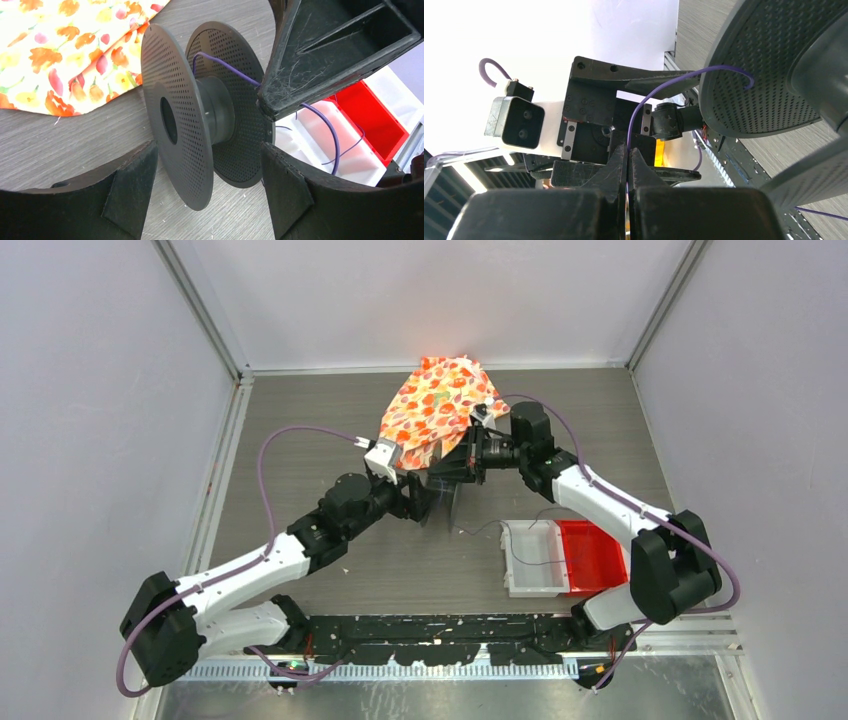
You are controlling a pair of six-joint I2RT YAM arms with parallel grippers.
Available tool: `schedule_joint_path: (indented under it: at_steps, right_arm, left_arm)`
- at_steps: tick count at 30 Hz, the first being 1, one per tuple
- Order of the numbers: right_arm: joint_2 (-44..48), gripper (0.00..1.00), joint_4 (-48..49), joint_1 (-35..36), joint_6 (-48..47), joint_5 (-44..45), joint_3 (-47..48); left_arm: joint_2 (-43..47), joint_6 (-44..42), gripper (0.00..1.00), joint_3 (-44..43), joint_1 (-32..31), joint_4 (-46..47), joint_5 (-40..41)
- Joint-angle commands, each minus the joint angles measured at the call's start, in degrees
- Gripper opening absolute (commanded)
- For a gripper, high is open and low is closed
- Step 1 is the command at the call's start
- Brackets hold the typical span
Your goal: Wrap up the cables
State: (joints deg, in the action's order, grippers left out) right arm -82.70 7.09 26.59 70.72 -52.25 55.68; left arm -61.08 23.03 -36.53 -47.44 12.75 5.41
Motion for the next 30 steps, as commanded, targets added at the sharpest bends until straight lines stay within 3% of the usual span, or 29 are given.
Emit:
schedule_joint_path:
  at_steps: [1,8,16,25,30]
  right_arm:
    - [3.2,0.01,6.13,-1.61,3.85,-3.24,-1.23]
    - [2.79,0.01,4.41,-3.89,-0.49,-11.71,-0.94]
    - [1.23,0.01,-19.76,-4.51,-20.52,-15.84,6.56]
    - [-1.39,0.01,-3.55,-4.47,-9.8,-17.24,2.97]
    - [-2.84,0.0,-2.25,-4.48,-9.21,-17.27,3.69]
  left_arm:
    - [1.42,-2.16,0.76,0.03,0.33,4.78,-1.13]
    - [5.35,-3.78,0.76,0.47,0.33,1.67,-1.72]
    - [6.85,-5.04,0.76,1.26,0.33,0.36,-1.13]
    - [1.88,-4.87,0.75,0.91,0.33,3.28,-2.91]
    - [0.12,-5.01,0.75,0.01,0.33,3.63,-3.33]
